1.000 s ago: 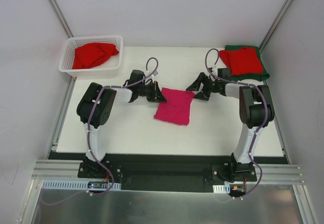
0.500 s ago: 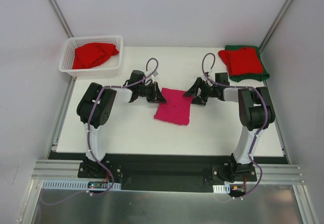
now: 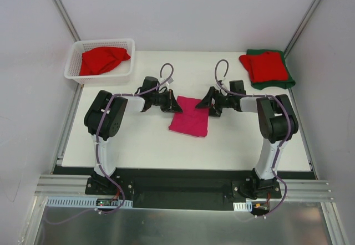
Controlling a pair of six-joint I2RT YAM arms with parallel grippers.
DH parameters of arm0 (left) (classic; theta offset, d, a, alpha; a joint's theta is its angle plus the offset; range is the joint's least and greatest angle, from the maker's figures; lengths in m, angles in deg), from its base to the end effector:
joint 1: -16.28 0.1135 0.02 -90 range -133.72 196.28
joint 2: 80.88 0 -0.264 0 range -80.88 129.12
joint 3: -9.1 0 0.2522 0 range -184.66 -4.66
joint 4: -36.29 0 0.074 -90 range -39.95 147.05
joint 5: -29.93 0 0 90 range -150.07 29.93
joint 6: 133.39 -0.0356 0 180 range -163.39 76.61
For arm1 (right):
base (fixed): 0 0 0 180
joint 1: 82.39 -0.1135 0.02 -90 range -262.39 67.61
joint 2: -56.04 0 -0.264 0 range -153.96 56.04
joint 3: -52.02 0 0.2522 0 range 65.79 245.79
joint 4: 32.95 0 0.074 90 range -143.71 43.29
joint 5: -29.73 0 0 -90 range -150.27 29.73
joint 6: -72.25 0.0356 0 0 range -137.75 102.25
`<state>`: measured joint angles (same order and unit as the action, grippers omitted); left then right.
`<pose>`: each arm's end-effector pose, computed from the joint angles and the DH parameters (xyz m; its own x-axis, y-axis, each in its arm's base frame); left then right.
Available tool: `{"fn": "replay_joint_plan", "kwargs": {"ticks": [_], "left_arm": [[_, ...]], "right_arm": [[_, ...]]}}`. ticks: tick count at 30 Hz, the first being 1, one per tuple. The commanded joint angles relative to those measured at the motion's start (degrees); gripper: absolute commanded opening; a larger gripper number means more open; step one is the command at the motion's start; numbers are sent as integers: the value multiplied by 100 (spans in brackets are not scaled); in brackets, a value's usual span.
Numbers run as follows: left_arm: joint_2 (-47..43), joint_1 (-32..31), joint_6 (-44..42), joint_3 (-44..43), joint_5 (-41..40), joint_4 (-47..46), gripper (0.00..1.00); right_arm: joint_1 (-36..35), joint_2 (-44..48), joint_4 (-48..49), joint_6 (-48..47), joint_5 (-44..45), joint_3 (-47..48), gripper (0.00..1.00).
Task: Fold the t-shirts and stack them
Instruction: Put the neatly folded tshirt into the corner of the board with the right arm
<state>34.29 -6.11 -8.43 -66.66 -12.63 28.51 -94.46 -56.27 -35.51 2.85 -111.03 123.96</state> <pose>0.3697 -0.1807 0.1409 -0.8773 -0.0577 -0.4765 0.4085 0.4312 -0.8045 0.3688 0.1071 0.1286 -0.8651 0.0426 -0.4998 -0.4086 0.5181 0.7514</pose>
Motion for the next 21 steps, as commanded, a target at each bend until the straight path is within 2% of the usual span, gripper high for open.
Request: {"fn": "replay_joint_plan", "kwargs": {"ticks": [1, 11, 21], "left_arm": [[-294, 86, -165, -93, 2, -8, 0], [-303, 95, -156, -84, -7, -8, 0], [-250, 95, -147, -102, 11, -17, 0]], "right_arm": [[-120, -72, -417, -144, 725, -210, 85], [-260, -133, -470, -30, 541, -104, 85], [-629, -186, 39, 435, 357, -359, 86]]}}
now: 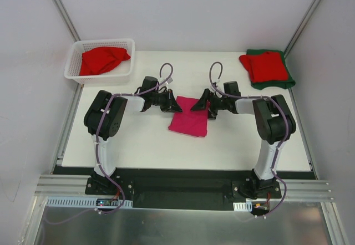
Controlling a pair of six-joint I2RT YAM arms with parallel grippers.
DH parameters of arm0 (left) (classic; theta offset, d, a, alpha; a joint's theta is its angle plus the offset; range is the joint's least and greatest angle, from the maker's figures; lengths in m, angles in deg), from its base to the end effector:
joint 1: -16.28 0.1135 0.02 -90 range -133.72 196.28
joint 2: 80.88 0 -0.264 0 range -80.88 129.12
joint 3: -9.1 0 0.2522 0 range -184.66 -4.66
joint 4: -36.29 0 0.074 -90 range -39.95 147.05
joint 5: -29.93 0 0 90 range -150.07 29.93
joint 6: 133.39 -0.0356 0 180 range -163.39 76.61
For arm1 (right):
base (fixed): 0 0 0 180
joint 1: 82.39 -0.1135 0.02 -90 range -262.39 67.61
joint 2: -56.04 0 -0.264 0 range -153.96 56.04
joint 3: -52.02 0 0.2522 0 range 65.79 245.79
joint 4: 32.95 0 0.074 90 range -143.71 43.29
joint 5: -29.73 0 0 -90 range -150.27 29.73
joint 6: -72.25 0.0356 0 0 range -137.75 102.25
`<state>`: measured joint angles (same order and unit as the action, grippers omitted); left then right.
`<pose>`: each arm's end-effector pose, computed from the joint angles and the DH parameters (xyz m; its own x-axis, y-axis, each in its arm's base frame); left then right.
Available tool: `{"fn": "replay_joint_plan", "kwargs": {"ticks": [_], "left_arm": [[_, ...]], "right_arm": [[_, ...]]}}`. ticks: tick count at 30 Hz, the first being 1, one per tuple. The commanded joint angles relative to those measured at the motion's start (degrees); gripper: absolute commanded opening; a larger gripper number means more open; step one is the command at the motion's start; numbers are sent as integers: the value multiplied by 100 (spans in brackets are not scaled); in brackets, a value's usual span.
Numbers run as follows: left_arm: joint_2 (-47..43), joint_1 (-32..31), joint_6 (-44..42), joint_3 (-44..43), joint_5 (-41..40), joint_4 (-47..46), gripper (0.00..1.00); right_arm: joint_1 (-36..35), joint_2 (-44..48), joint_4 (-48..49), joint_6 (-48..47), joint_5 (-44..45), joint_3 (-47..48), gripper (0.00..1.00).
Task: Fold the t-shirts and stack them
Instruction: Put the neatly folded tshirt into the corner of the board with the right arm
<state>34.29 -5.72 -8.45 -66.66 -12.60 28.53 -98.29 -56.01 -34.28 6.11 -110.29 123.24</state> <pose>0.3709 -0.1781 0.1409 -0.8770 -0.0632 -0.4764 0.4057 0.4337 -0.8045 0.3597 0.1308 0.1283 -0.8825 0.0188 -0.4699 -0.3995 0.4972 0.7702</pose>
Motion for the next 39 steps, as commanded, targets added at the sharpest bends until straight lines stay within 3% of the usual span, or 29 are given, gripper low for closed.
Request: {"fn": "replay_joint_plan", "kwargs": {"ticks": [1, 15, 18, 19, 24, 30, 31, 33, 34, 37, 39], "left_arm": [[-241, 55, -145, -102, 0, -19, 0], [-250, 64, -145, -93, 17, -28, 0], [-259, 64, -145, -102, 17, -28, 0], [-259, 64, -145, -93, 17, -19, 0], [-268, 64, -145, -93, 26, -19, 0], [-363, 73, -145, -102, 61, 25, 0], [-434, 99, -136, -119, 105, 86, 4], [-862, 117, -128, -128, 88, 235, 40], [-1057, 126, -171, -146, -17, 340, 68], [-1874, 134, -443, -321, -202, 946, 99], [-2400, 152, -611, -427, -342, 1314, 99]], "right_arm": [[-290, -212, -22, 154, 274, -313, 86], [-1047, -335, 1033, 998, 344, -727, 86], [-1073, -353, 1157, 1077, 309, -718, 69], [-1073, -387, 1174, 1095, 300, -718, 52], [-1082, -414, 1245, 1121, 300, -735, 2], [-1091, -379, 1262, 1033, 282, -744, 1], [-1091, -344, 1245, 1007, 274, -744, 1], [-1117, -309, 1166, 876, 291, -709, 1], [-1126, -283, 1053, 832, 326, -692, 1], [-1126, -291, 964, 770, 309, -612, 1], [-1134, -300, 937, 743, 309, -586, 1]]}}
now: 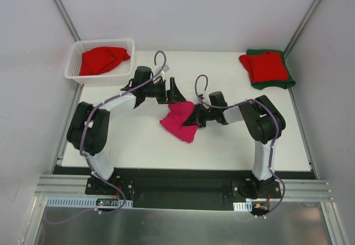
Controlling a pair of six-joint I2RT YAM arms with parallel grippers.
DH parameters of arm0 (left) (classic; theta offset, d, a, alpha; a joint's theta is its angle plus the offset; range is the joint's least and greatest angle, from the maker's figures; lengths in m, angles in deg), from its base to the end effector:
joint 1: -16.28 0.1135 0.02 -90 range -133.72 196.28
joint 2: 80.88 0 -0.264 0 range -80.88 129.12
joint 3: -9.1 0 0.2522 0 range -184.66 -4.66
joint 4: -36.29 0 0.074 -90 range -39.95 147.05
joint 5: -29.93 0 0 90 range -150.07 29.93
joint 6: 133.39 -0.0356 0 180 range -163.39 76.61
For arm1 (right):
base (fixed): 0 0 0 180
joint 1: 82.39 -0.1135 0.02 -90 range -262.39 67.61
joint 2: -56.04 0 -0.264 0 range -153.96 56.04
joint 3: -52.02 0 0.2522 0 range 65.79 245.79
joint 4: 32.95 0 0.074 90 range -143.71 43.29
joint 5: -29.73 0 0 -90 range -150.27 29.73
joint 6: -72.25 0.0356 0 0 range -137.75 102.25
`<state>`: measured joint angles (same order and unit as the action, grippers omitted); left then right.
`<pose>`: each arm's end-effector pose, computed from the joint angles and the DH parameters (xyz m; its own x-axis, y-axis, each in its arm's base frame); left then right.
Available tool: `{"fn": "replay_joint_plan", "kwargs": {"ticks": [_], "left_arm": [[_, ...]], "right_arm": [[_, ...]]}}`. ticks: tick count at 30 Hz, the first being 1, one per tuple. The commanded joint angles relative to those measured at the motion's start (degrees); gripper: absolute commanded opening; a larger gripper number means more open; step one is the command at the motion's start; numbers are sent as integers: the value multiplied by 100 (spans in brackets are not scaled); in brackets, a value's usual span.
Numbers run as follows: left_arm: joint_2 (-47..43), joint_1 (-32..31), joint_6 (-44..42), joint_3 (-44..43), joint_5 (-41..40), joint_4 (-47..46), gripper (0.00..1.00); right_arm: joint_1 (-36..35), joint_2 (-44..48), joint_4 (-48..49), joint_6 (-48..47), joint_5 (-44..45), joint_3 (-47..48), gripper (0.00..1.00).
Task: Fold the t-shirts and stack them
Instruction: Put the neatly folded tshirt into the corner of the board with the right arm
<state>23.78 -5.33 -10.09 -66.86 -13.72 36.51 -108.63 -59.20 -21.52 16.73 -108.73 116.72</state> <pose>0.3571 -0.1692 0.2001 -0.8386 -0.0754 -0.5395 0.4578 0.4392 -0.7730 0.3188 0.1869 0.0960 -0.9273 -0.0385 -0.3723 -0.3508 0.4365 0.8285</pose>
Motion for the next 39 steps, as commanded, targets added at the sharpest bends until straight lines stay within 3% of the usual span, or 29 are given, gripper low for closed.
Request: {"fn": "replay_joint_plan", "kwargs": {"ticks": [1, 5, 8, 15, 26, 39], "left_arm": [[-1517, 121, -482, -399, -292, 597, 99], [-2273, 218, -535, -162, -425, 826, 99], [-2581, 279, -570, 128, -495, 897, 99], [-2846, 332, -526, 550, -486, 915, 99], [-3180, 350, -500, 840, -521, 906, 99], [-3277, 394, -447, 1016, -460, 879, 99]], "right_arm": [[-109, 28, -400, -345, 162, 118, 1], [-145, 168, -839, -678, 276, 372, 1], [-206, 528, -1699, -1337, 644, 697, 1], [-198, 1065, -3387, -2401, 1629, 1611, 1], [119, 1144, -3908, -2701, 1990, 2526, 1], [1094, 1452, -4022, -2798, 2043, 3220, 1]]}}
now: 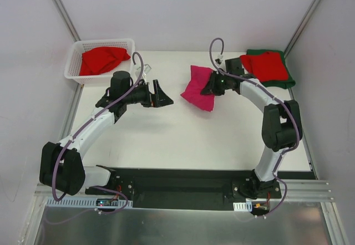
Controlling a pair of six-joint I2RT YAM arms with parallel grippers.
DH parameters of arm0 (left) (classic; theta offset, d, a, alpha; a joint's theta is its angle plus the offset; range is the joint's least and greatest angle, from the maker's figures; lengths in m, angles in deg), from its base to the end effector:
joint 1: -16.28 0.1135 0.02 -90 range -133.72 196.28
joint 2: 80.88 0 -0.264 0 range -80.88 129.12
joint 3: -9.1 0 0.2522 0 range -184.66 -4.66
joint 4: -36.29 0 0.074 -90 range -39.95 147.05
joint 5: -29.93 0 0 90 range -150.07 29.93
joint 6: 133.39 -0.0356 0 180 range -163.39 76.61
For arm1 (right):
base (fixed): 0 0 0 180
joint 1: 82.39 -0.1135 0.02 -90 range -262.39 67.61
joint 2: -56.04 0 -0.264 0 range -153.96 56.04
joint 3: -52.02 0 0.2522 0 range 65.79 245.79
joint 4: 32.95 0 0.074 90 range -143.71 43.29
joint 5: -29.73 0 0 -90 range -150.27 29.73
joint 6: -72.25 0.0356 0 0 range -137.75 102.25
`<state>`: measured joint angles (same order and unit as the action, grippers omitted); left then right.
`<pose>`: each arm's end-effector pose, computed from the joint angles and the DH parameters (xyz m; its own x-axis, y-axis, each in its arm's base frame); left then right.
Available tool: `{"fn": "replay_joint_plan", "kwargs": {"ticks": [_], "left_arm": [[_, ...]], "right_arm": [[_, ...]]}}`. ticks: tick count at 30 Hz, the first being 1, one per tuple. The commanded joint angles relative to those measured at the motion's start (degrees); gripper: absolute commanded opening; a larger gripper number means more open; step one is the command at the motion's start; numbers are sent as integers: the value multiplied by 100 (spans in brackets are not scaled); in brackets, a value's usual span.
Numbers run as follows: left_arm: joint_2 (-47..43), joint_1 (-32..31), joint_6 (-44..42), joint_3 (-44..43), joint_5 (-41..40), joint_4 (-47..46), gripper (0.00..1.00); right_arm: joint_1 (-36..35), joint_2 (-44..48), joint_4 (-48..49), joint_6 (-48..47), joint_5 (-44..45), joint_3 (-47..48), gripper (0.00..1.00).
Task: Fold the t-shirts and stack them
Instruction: Put the neatly folded tshirt into the corner of the board with the right arm
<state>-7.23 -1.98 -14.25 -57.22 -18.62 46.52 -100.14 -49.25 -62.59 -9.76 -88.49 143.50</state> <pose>0.2697 -0.1138 0.3043 -0.6565 -0.1677 -0.7355 0.5891 0.4950 -0.6387 0.3863 0.1413 0.2355 -0.7314 -0.1055 -0.6737 -0.4987 0.7566 0.4229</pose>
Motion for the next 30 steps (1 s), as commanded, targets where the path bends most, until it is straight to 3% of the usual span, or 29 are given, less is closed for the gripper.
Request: {"fn": "replay_joint_plan", "kwargs": {"ticks": [1, 13, 23, 30], "left_arm": [[-167, 60, -14, 52, 38, -130, 99], [-298, 68, 21, 237, 12, -201, 99], [-316, 95, 47, 334, -14, -262, 99], [-184, 182, 47, 404, 12, -315, 99]], "right_arm": [[299, 440, 94, -157, 37, 604, 1], [1274, 177, 208, 27, 582, 1702, 1], [2600, -781, 225, 580, 117, 3318, 1], [3217, -1344, 313, 730, -104, 3786, 1]]}}
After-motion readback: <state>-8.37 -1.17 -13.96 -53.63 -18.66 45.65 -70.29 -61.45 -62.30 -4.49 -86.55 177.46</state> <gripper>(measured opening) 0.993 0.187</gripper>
